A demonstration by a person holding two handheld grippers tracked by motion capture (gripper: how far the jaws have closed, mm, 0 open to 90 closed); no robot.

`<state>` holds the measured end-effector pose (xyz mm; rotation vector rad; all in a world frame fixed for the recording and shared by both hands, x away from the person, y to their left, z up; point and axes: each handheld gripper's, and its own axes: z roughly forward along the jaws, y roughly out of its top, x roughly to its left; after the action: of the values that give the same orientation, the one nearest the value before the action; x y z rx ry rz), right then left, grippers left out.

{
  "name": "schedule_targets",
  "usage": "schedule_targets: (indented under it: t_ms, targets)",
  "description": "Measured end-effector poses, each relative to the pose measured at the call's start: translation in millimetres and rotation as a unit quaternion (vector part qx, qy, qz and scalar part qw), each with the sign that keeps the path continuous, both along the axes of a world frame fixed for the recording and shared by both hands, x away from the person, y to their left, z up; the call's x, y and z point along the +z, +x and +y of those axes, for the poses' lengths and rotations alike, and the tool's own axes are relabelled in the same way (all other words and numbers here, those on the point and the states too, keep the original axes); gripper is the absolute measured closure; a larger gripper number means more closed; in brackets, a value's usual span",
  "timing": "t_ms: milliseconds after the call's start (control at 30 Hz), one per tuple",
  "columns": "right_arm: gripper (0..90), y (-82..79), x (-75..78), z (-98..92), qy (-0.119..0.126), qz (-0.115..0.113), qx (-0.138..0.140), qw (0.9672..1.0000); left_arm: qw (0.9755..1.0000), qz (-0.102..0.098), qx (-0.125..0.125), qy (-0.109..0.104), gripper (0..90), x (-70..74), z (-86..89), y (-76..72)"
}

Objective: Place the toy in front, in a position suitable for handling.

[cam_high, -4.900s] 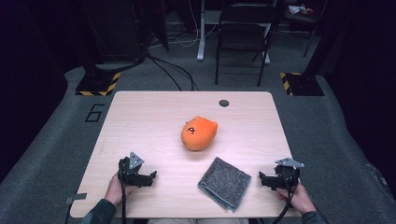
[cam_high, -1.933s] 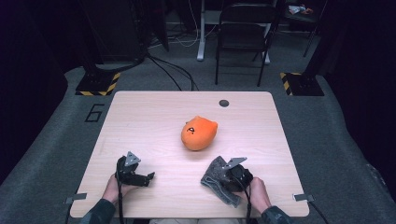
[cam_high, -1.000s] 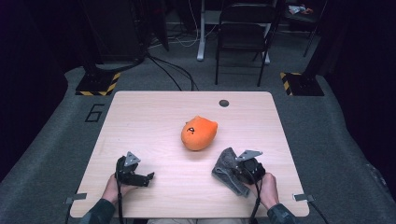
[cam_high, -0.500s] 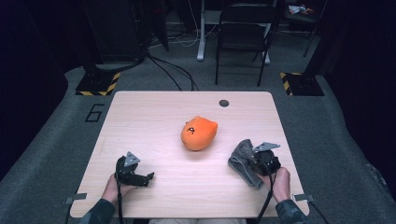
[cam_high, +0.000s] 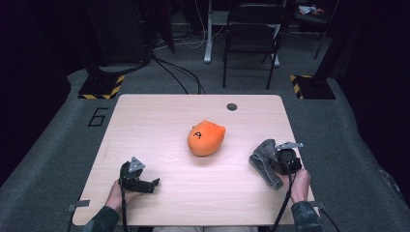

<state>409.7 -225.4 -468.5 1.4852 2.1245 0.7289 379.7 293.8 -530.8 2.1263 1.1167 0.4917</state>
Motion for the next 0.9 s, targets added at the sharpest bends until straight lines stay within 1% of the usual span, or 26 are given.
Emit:
schedule_targets:
  t_ms: [133,233,300,367,400,467,500,567,633,667,700,800,867,900]
  targets:
    - [71.8,10.1,-1.5,-8.7,0.003,0.001,-0.026,0.9997,1.0000,0.000,0.000,0.000,0.0,0.1,0.1,0.2]
    - [71.4,18.3,-4.5,-13.8,0.005,0.001,-0.036,0.9993,1.0000,0.000,0.000,0.000,0.0,0.1,0.1,0.1]
    - [71.1,22.0,-3.9,-16.1,0.010,0.003,-0.048,0.9988,1.0000,0.000,0.000,0.000,0.0,0.1,0.1,0.1]
    - [70.8,26.4,-2.4,-19.0,0.016,0.000,-0.058,0.9982,1.0000,0.000,0.000,0.001,0.0,0.1,0.1,0.1]
    - [70.8,29.2,-2.1,-20.7,0.014,-0.005,-0.060,0.9981,1.0000,0.000,0.000,0.001,0.0,0.1,0.1,0.1]
    - [70.3,33.4,-2.3,-23.0,0.014,-0.005,-0.068,0.9976,1.0000,0.000,0.000,0.001,0.0,0.1,0.1,0.1]
    - [70.2,36.0,-2.8,-24.2,0.019,-0.003,-0.073,0.9971,1.0000,0.000,0.000,0.000,0.0,0.1,0.1,0.1]
    - [69.5,40.3,-4.9,-24.9,0.019,-0.001,-0.081,0.9965,1.0000,0.000,0.000,0.001,0.0,0.1,0.1,0.1]
    - [68.7,44.4,-7.9,-24.1,0.016,0.005,-0.085,0.9962,1.0000,-0.003,0.005,0.000,0.0,-0.4,0.0,-0.4]
    - [68.3,45.9,-9.3,-24.4,0.011,0.006,-0.082,0.9966,1.0000,-0.003,0.005,0.002,0.0,-0.3,0.5,-0.5]
    - [67.3,47.3,-10.8,-24.0,0.011,0.008,-0.083,0.9965,0.9999,0.000,0.010,-0.004,0.0,-0.6,-0.3,-1.2]
    - [59.3,50.8,-14.9,-22.8,0.005,0.020,-0.089,0.9958,0.9999,-0.003,0.010,-0.004,0.0,-0.8,-0.1,-0.8]
    - [49.3,51.8,-16.9,-22.4,0.004,0.030,-0.095,0.9950,0.9999,-0.002,0.010,-0.005,0.0,-0.8,-0.2,-0.9]
    - [42.6,52.3,-17.5,-23.0,0.002,0.028,-0.095,0.9951,0.9999,-0.004,0.010,-0.004,0.0,-0.8,-0.1,-0.8]
